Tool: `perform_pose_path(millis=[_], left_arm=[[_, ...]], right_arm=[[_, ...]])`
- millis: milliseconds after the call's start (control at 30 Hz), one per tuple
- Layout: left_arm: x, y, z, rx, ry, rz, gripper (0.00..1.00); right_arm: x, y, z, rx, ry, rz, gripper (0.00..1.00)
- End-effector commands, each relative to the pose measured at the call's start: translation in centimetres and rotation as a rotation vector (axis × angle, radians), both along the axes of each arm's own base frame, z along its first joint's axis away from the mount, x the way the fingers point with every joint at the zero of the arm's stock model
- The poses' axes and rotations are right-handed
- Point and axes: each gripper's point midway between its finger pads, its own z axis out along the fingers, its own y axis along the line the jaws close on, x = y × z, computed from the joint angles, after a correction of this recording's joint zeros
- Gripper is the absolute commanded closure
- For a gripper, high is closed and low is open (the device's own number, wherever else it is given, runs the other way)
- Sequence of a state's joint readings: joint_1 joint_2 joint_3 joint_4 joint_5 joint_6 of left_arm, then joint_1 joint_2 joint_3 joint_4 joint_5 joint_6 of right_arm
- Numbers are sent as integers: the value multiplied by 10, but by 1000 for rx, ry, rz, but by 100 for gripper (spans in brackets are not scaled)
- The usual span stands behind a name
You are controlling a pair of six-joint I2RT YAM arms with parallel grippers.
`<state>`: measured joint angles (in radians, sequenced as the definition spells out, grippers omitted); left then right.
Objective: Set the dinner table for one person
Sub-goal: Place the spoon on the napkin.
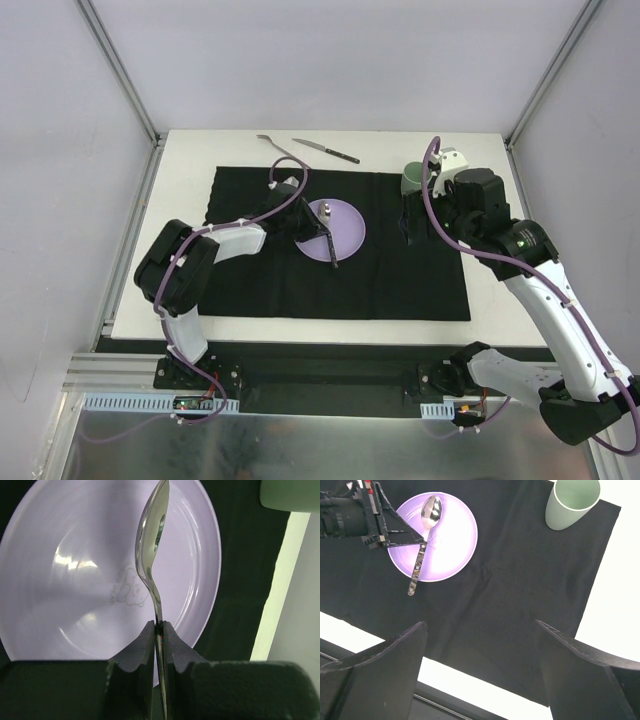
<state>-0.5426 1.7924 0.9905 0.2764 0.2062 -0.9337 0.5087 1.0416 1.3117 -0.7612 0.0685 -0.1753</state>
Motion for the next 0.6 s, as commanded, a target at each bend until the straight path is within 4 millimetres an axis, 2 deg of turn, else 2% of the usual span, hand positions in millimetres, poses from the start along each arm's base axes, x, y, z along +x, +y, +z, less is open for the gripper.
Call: perform_pose_path(millis=[0,167,267,400,567], left_arm=[[8,-3,-5,-34,7,60,100],[8,-4,-8,-32,18,64,97],[7,-4,-11,-34,32,63,89],[6,-5,-10,-30,34,58,70],[7,-2,-3,-21,23,65,51]], right_arm=[[-3,2,4,23,-5,-2,10],[-3,2,4,20,-3,1,10],[-3,2,2,17,3,-1,10],[-3,4,-1,16,9,4,9],[-3,5,-4,15,15,5,9]])
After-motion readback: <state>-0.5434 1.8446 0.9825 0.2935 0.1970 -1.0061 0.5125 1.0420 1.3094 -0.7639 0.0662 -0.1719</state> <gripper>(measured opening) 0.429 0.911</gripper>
